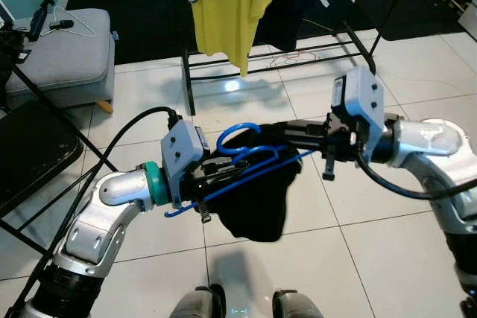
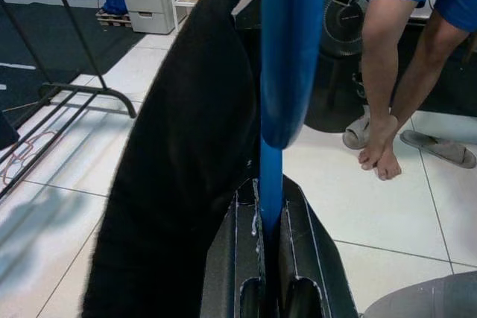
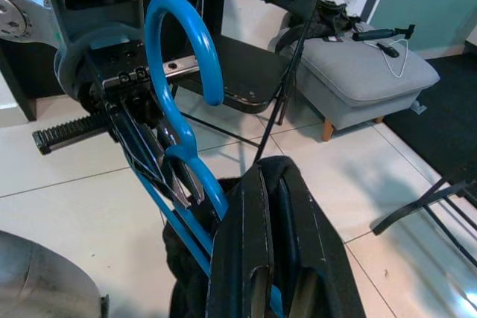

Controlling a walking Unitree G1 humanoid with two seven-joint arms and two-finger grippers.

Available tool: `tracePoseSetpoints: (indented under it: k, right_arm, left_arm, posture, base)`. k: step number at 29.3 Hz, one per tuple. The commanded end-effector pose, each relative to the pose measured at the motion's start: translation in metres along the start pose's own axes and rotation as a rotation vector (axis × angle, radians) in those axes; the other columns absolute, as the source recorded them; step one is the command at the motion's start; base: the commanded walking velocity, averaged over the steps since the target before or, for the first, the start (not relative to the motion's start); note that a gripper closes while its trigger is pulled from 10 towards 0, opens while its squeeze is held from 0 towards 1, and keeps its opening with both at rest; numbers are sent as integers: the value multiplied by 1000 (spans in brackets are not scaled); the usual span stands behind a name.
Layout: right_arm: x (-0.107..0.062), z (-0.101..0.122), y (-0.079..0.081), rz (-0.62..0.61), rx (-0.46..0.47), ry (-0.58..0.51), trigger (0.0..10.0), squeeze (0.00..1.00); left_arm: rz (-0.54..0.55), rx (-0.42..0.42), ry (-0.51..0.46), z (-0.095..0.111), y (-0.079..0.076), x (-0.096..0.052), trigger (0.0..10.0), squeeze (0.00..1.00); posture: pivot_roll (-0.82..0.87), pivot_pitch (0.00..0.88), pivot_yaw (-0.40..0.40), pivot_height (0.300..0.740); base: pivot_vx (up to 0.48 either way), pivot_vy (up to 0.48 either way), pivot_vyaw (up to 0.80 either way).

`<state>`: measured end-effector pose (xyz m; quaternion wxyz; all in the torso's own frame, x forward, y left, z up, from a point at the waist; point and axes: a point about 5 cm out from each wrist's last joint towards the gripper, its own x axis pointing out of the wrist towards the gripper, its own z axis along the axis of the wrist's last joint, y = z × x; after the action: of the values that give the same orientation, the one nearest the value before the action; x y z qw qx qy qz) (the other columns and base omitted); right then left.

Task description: Hang hanger

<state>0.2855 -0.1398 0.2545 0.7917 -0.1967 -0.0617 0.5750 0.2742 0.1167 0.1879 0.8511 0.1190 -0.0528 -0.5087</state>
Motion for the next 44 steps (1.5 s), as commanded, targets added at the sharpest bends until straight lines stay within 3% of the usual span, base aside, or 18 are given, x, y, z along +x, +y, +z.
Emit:
tracePoseSetpoints:
  k: [1, 6, 8, 10, 18, 20, 27, 29, 34, 36, 39, 44]
  right_arm:
    - [1, 11, -2, 7, -30, -46, 10000, 0]
    - [-10, -3, -6, -23, -48, 46, 10000, 0]
    - [-19, -14, -5, -51, -38, 101, 10000, 0]
    - [-25, -19, -3, -71, -21, 118, 10000, 0]
    - [-30, -22, 2, -83, 9, 120, 10000, 0]
    - [-33, -24, 8, -74, 26, 128, 10000, 0]
    - [-38, -27, 9, -63, 34, 148, 10000, 0]
    - [-45, -34, 9, -75, 45, 191, 10000, 0]
    - [-51, -43, 13, -67, 47, 250, 10000, 0]
    - [-48, -44, 20, -28, 65, 253, 10000, 0]
    - [-45, -46, 26, 13, 72, 266, 10000, 0]
    - [-47, -49, 32, 64, 80, 300, 10000, 0]
  left_arm:
    - [15, -2, 26, -4, -1, -2, 10000, 0]
    - [-78, 54, 117, -12, -5, -23, 10000, 0]
    - [-146, 91, 223, -20, -7, -48, 10000, 0]
    - [-140, 105, 299, -25, -3, -66, 10000, 0]
    - [-59, 126, 378, -30, 12, -82, 10000, 0]
    - [-13, 159, 428, -30, 24, -94, 10000, 0]
    - [-28, 192, 481, -28, 34, -108, 10000, 0]
    - [-36, 216, 528, -26, 42, -122, 10000, 0]
    - [53, 282, 542, -23, 58, -127, 10000, 0]
    - [174, 355, 502, -19, 72, -117, 10000, 0]
    - [233, 430, 465, -16, 79, -106, 10000, 0]
    - [213, 468, 422, -13, 79, -94, 10000, 0]
  posture:
    - [-98, 100, 100, 740]
    - [-95, 103, 97, 740]
    - [-88, 109, 102, 740]
    - [-88, 109, 102, 740]
    - [-81, 115, 106, 740]
    - [-83, 113, 107, 740]
    - [-84, 108, 107, 740]
    - [-78, 106, 105, 740]
    - [-76, 104, 104, 740]
    - [-82, 100, 104, 740]
    - [-87, 98, 103, 740]
    - [-89, 97, 104, 740]
  base:
    - [0, 0, 0]
    - [0, 0, 0]
    - [0, 0, 0]
    - [0, 0, 0]
    - [0, 0, 0]
    - [0, 0, 0]
    - [0, 0, 0]
    - [0, 0, 0]
    - [0, 0, 0]
    - [0, 0, 0]
    - [0, 0, 0]
    - [0, 0, 0]
